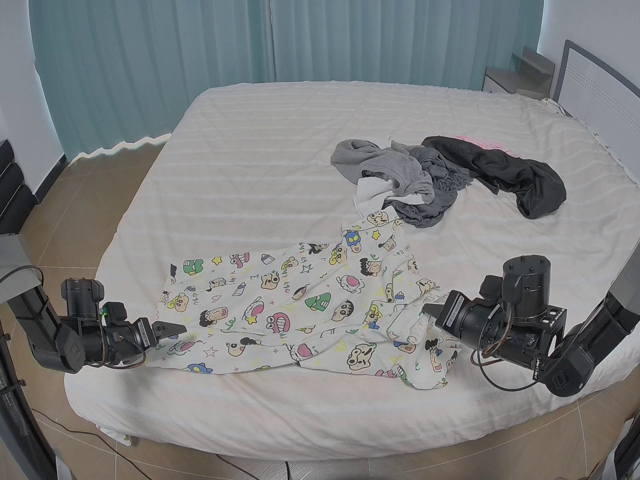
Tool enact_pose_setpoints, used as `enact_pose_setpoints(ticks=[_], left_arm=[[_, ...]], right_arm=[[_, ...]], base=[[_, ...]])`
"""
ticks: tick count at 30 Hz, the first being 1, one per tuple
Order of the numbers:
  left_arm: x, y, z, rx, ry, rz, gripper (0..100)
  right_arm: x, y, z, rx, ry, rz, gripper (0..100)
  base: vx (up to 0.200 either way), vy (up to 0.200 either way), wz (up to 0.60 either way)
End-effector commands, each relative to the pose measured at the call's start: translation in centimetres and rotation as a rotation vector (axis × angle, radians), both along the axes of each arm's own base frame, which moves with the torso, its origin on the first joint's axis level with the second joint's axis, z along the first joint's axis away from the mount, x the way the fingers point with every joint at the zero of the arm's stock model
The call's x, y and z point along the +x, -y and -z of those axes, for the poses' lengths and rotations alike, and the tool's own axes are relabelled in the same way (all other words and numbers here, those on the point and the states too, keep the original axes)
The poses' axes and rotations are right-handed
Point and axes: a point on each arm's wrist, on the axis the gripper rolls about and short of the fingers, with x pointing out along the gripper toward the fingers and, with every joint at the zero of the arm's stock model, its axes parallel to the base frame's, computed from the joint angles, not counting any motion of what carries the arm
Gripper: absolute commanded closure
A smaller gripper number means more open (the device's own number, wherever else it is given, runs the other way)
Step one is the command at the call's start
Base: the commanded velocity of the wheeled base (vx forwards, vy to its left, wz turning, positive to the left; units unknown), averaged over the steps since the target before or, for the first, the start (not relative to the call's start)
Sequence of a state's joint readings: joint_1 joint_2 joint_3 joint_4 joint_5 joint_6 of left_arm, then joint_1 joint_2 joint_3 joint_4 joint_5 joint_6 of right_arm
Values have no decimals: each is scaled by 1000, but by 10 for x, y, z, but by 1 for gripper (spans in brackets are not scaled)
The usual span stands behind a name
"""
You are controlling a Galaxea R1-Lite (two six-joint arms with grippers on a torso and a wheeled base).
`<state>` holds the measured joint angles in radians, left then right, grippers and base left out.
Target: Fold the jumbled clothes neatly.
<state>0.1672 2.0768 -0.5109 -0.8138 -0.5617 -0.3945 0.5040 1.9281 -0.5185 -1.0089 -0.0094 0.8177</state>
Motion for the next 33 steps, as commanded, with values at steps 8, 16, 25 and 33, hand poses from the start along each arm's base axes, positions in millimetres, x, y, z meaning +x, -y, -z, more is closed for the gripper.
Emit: enact_pose_setpoints(ticks=[8,16,25,33], left_arm=[[10,-8,2,1,14,-27,0],[11,-1,1,-14,14,6,0],[12,3,5,-17,2,20,100],[15,0,4,-4,12,8,100]], right_arm=[[0,0,0,0,0,-1,100],[1,0,1,-6,0,-2,100],[1,-1,4,-17,-3,-3,100],[1,-1,1,-14,4,-2,100]], base=[[0,0,0],[0,0,0],[0,0,0],[0,0,0]])
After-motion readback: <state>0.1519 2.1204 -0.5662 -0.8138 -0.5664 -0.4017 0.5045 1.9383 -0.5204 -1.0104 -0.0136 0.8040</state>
